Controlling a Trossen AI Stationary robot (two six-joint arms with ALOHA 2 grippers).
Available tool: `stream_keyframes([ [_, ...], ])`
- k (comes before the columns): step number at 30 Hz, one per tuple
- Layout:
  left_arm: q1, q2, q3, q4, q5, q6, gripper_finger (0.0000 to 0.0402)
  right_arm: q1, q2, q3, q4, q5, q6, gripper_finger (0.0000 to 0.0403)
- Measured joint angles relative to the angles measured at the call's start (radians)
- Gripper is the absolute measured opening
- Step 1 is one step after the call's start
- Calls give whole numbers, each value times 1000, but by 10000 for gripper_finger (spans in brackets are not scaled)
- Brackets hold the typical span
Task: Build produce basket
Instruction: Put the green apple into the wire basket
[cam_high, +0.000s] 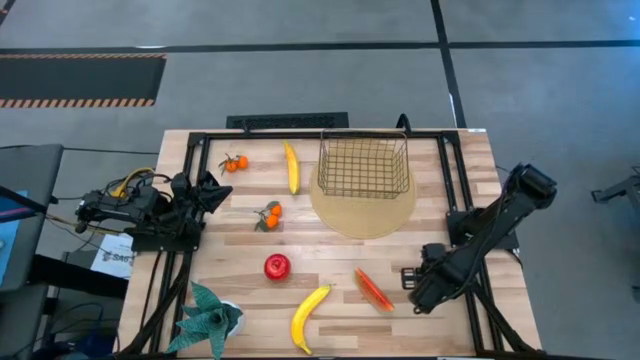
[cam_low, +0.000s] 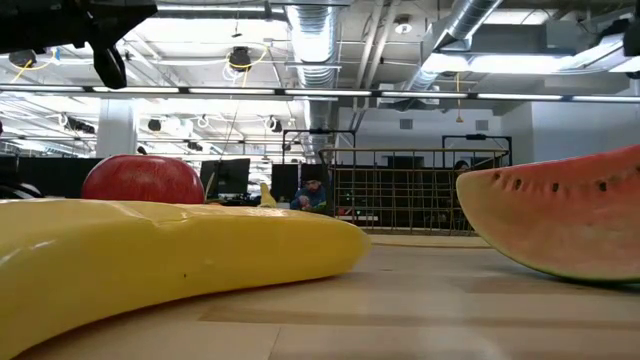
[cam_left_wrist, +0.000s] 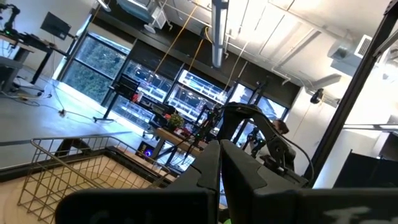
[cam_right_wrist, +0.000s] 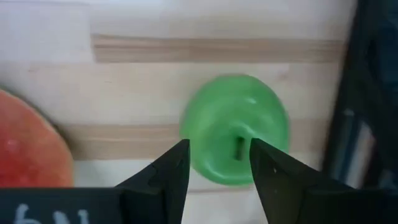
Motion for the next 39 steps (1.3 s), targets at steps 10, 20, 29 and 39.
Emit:
stream_keyframes([
  [10, 0, 0, 0, 0, -2, 1, 0, 6, -6, 0, 3, -72, 11, 184],
  [20, 0, 0, 0, 0, -3, 2, 0, -5, 4, 0, 11, -72, 14, 165],
  [29, 0, 0, 0, 3, -3, 2, 0, -11, 42, 1, 21, -70, 14, 164],
  [39, 0, 0, 0, 4, -3, 2, 0, -11, 42, 1, 16, -76, 6, 126],
])
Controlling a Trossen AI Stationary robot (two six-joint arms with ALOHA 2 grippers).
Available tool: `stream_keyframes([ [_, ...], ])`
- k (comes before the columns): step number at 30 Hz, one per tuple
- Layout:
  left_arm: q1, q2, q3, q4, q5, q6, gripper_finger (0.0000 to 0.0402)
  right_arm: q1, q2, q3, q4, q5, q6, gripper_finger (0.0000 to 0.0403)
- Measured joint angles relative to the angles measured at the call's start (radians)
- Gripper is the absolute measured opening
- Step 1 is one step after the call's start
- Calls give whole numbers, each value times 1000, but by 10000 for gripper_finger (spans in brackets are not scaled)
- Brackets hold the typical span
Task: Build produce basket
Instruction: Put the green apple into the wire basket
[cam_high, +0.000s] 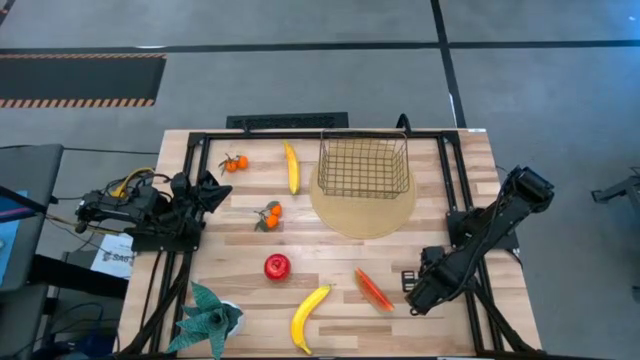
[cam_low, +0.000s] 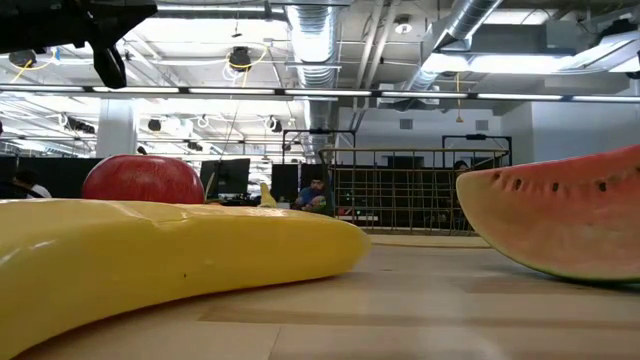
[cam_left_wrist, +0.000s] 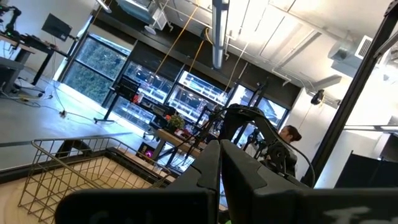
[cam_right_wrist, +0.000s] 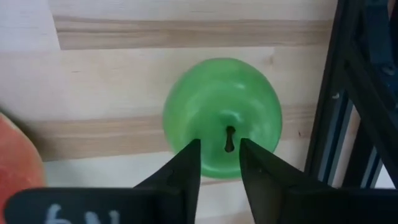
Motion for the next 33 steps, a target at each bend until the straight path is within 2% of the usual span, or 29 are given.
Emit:
stream_keyframes([
  [6, 0, 0, 0, 1, 0, 0, 0, -1, 0, 0, -7, -2, -4, 83],
  [15, 0, 0, 0, 2, 0, 0, 0, -1, 0, 0, -20, -5, -11, 52],
  [21, 0, 0, 0, 2, 0, 0, 0, -1, -1, 0, -28, -5, -14, 8],
  [33, 0, 0, 0, 2, 0, 0, 0, -1, -1, 0, -60, -3, -19, 2],
])
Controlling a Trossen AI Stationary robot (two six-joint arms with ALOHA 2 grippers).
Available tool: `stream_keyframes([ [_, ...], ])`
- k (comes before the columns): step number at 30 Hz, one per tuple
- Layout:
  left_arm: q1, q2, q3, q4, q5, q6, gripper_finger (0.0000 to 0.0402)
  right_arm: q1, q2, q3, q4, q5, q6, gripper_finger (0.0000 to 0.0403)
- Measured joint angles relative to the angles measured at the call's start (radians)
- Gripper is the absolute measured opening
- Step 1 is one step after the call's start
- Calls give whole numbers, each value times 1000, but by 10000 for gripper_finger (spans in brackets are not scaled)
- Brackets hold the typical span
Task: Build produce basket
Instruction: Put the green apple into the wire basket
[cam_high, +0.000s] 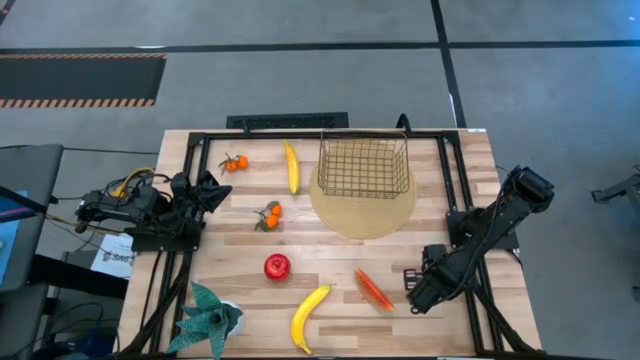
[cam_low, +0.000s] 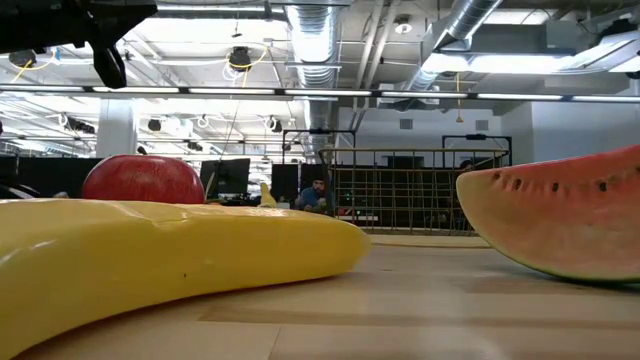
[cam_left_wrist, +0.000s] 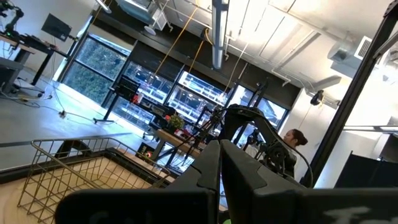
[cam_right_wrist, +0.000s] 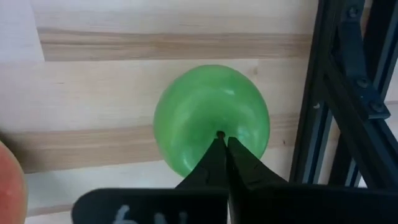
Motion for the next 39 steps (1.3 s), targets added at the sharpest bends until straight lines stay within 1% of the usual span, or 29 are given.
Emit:
stream_keyframes([
  [5, 0, 0, 0, 0, 0, 0, 0, 0, 0, 0, -5, 23, 0, 1],
  [10, 0, 0, 0, 0, 0, 0, 0, -24, -11, 3, -2, 46, -19, 1],
  [13, 0, 0, 0, 0, 0, 0, 0, -55, -12, 44, -37, 109, -51, 1],
  [18, 0, 0, 0, -1, 0, 0, 0, -127, -12, 148, -148, 210, -147, 1],
  [21, 0, 0, 0, -2, 0, 5, 0, -186, -13, 233, -229, 305, -238, 0],
  [26, 0, 0, 0, -2, 0, 6, 0, -323, -12, 396, -358, 469, -466, 0],
  [31, 0, 0, 0, -3, 0, 6, 0, -517, -43, 530, -356, 580, -829, 0],
  [35, 0, 0, 0, -8, 2, 6, 0, -680, -37, 647, -350, 633, -1110, 0],
  [39, 0, 0, 0, -10, 3, 6, 0, -847, -41, 722, -287, 639, -1359, 0],
])
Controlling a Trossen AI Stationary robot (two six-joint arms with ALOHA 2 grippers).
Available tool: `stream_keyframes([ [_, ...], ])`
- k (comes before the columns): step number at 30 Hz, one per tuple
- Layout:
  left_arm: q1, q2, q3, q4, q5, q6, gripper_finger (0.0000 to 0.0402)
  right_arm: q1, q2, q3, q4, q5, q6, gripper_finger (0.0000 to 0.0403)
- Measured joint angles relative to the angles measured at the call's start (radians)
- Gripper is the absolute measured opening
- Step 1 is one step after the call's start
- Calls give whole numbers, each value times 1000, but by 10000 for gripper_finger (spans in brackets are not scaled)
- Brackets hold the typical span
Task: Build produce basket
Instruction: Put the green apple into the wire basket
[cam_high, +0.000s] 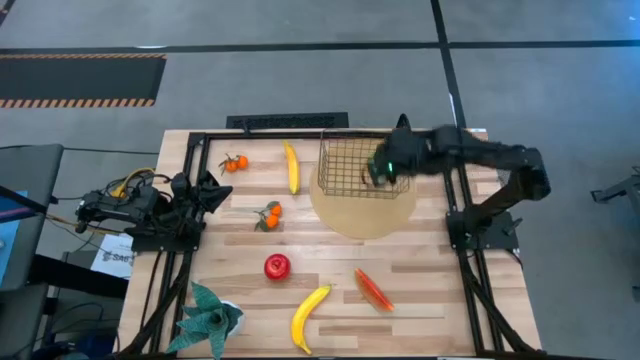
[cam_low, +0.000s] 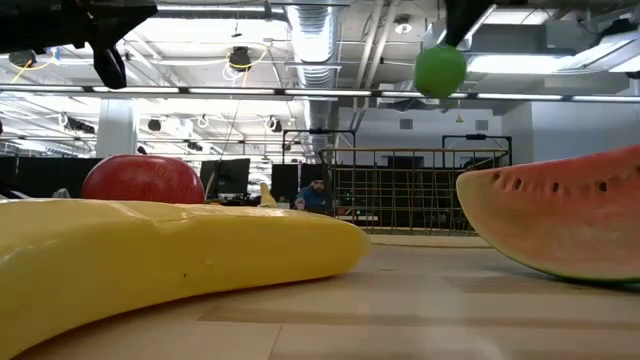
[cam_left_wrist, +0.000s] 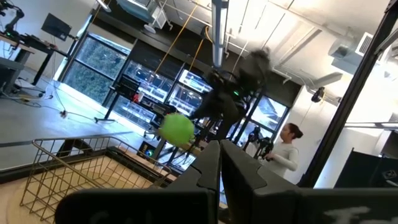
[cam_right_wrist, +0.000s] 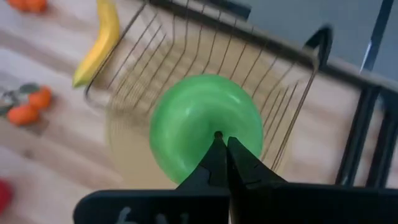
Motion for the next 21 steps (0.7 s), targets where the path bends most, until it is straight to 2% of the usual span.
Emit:
stream_keyframes([
  [4, 0, 0, 0, 0, 0, 0, 0, -144, 2, 18, 79, -27, -183, 0],
  [10, 0, 0, 0, -7, 0, 0, 0, -300, 42, 18, 98, -119, -329, 0],
  [21, 0, 0, 0, -14, -2, 1, 0, -398, 275, 17, 117, -238, -525, 0],
])
